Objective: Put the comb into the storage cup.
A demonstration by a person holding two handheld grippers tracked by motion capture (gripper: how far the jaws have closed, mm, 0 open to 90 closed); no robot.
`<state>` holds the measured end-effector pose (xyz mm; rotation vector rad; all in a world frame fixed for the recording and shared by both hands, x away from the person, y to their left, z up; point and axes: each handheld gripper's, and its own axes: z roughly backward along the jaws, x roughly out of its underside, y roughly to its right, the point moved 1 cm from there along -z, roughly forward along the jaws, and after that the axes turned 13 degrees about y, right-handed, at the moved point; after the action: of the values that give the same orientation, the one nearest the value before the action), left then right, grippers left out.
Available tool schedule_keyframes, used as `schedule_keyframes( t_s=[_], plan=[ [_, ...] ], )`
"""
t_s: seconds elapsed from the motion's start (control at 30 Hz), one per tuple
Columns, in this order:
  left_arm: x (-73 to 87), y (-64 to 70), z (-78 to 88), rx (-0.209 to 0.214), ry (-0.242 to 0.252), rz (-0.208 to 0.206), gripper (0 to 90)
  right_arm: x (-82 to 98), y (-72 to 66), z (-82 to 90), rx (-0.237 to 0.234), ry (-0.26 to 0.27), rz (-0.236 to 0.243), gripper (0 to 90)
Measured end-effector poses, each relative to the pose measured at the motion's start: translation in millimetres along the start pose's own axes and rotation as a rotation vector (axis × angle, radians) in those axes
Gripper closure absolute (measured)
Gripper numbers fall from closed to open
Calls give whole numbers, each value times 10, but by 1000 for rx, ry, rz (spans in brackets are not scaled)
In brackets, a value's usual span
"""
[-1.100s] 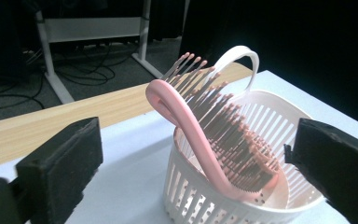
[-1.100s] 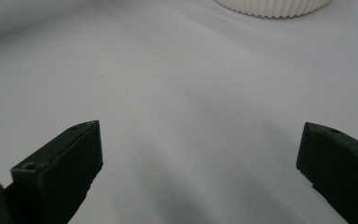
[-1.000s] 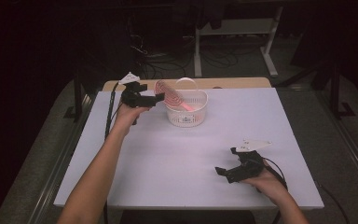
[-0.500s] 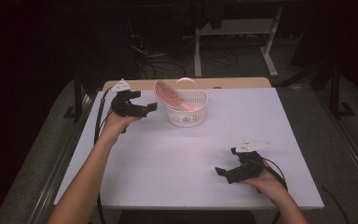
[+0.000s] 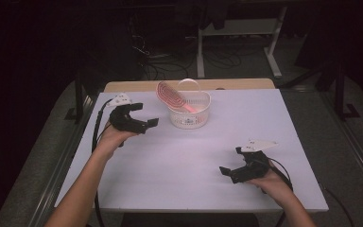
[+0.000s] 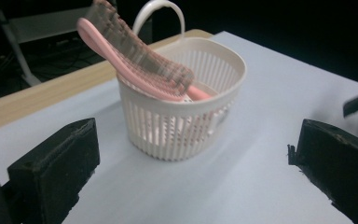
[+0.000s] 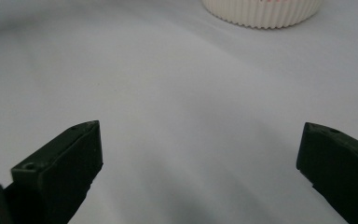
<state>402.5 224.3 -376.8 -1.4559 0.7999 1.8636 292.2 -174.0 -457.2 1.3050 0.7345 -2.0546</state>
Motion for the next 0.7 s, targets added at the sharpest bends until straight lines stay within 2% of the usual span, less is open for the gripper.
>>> schedule_keyframes(
  t_s=[0.27,0.57,0.7],
  plan=[
    [105,116,97,28,-21,-9,1,27,49,72,4,21,-6,0],
    [263,200,166,66,-35,-10,1,62,72,92,10,18,1,0],
    [340,221,223,70,-33,-10,1,84,68,95,4,10,11,0]
  ],
)
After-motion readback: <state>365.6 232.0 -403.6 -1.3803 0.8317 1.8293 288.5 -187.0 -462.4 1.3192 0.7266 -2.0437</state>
